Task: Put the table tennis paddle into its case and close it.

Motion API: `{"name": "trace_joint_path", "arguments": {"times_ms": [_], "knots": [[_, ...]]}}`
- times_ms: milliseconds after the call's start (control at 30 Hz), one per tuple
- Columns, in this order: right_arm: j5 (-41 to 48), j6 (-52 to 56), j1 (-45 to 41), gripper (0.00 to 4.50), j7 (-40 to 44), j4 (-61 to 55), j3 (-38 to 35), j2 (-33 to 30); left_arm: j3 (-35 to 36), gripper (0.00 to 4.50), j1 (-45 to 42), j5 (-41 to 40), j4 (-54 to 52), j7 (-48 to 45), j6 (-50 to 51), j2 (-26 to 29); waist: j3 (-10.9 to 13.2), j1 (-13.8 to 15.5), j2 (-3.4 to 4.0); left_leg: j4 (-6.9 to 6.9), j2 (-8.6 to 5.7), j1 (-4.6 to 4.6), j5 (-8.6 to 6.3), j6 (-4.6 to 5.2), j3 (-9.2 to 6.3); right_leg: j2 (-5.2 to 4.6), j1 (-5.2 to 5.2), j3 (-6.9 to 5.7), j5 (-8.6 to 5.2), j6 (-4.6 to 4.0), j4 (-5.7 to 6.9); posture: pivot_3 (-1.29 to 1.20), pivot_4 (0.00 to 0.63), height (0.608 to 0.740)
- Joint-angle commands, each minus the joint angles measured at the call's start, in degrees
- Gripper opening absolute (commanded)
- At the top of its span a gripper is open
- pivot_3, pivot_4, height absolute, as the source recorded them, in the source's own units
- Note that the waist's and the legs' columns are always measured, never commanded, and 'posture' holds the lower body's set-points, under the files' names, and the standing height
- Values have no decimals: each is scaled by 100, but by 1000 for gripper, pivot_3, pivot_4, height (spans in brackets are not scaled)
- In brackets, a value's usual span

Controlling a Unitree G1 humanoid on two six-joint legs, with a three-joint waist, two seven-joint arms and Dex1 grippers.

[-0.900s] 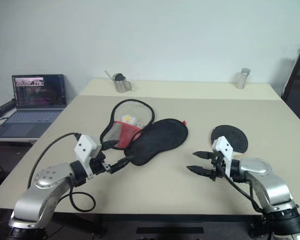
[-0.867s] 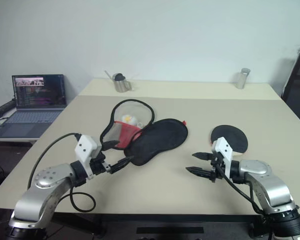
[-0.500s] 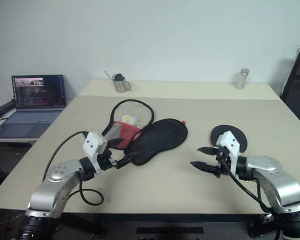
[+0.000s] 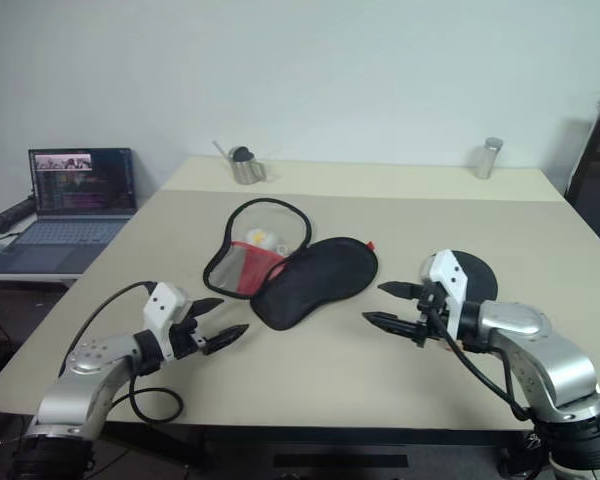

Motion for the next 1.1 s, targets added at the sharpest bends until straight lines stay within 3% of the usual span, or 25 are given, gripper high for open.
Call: {"name": "trace_joint_path", "arguments": {"times_ms": [33,233,533,867,967,1100], "knots": [[60,-171,38,3265,-16,-143,-61,63,-368,4500,-493,355,406,-539,-776,129,0,13,-1,1,-2,-1,0,0,-1,-1,0,-1,0,0,1,0,150,740],[67,-153,106,3265,-128,-260,-37,160,-710,4500,-1210,491,1063,-1074,-1257,-50,-2,-17,-3,1,-4,-1,0,1,11,-2,-2,2,5,3,-1,0,150,740],[167,-87,268,3265,-328,-449,-156,160,-1203,4500,-1788,443,1738,-1667,-583,-610,-2,-25,-4,3,-3,0,1,2,14,22,-3,-4,6,4,5,0,150,740],[211,-104,342,3265,-512,-512,-224,161,-1415,4500,-2346,930,2788,-1713,-1032,-776,-3,-24,-5,5,8,1,1,2,15,36,-3,-1,6,5,6,0,150,740],[230,-106,368,3310,-574,-523,-251,171,-1450,3847,-2289,941,2842,-1877,-1063,-799,-3,-24,-5,6,7,1,1,2,15,36,-3,-1,6,4,7,0,150,740],[251,-121,369,3310,-622,-518,-251,148,-1519,2434,-2170,963,2890,-2150,-1115,-825,-4,-24,-6,7,8,2,1,2,15,36,-3,-1,7,4,9,0,150,740]]}}
